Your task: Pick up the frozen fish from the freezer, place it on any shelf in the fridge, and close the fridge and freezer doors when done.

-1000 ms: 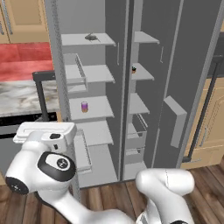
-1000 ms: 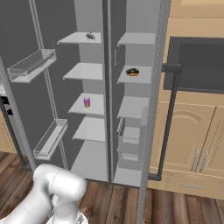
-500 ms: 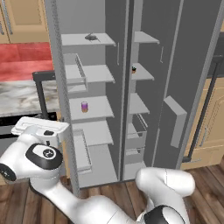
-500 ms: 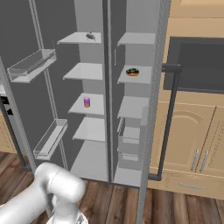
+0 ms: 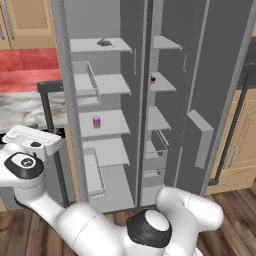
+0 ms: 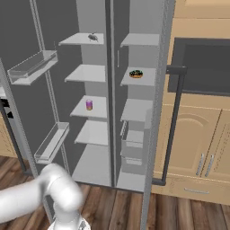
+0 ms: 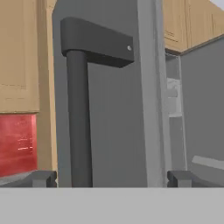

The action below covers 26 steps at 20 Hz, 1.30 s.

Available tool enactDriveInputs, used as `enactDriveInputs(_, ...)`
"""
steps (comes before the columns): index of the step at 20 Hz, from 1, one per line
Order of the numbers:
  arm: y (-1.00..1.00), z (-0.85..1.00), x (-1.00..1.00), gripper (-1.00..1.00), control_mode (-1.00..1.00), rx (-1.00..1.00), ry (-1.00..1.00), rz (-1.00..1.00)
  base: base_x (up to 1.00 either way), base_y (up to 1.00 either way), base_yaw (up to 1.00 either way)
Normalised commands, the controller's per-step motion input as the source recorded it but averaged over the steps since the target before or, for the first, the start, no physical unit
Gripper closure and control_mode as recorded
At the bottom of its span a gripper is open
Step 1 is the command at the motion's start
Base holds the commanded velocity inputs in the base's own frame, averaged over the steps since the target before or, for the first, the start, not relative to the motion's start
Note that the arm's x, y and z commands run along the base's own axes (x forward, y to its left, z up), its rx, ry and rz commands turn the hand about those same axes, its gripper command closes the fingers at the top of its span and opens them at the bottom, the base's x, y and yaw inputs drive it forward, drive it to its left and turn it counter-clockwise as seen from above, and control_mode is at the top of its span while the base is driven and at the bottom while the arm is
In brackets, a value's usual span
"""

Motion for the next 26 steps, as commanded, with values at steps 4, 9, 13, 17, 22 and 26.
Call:
enactDriveInputs(4, 0.12, -0.19, 0.43, -1.0, -1.0, 0.0, 0.0, -0.07, 0.0, 0.0, 0.0)
enactDriveInputs(9, -0.06, -0.23, 0.25, -1.0, -1.0, 0.0, 0.0, -0.03, 0.0, 0.0, 0.0)
enactDriveInputs(13, -0.15, -0.1, 0.27, -1.0, -1.0, 0.0, 0.0, 0.0, 0.0, 0.0, 0.0)
enactDriveInputs(17, -0.03, -0.06, 0.37, -1.0, -1.0, 0.0, 0.0, -0.01, 0.0, 0.0, 0.0)
enactDriveInputs(22, -0.45, -0.01, 0.04, -1.0, -1.0, 0.0, 0.0, 0.0, 0.0, 0.0, 0.0)
enactDriveInputs(26, -0.6, 0.0, 0.06, -1.0, -1.0, 0.0, 0.0, -0.02, 0.0, 0.0, 0.0)
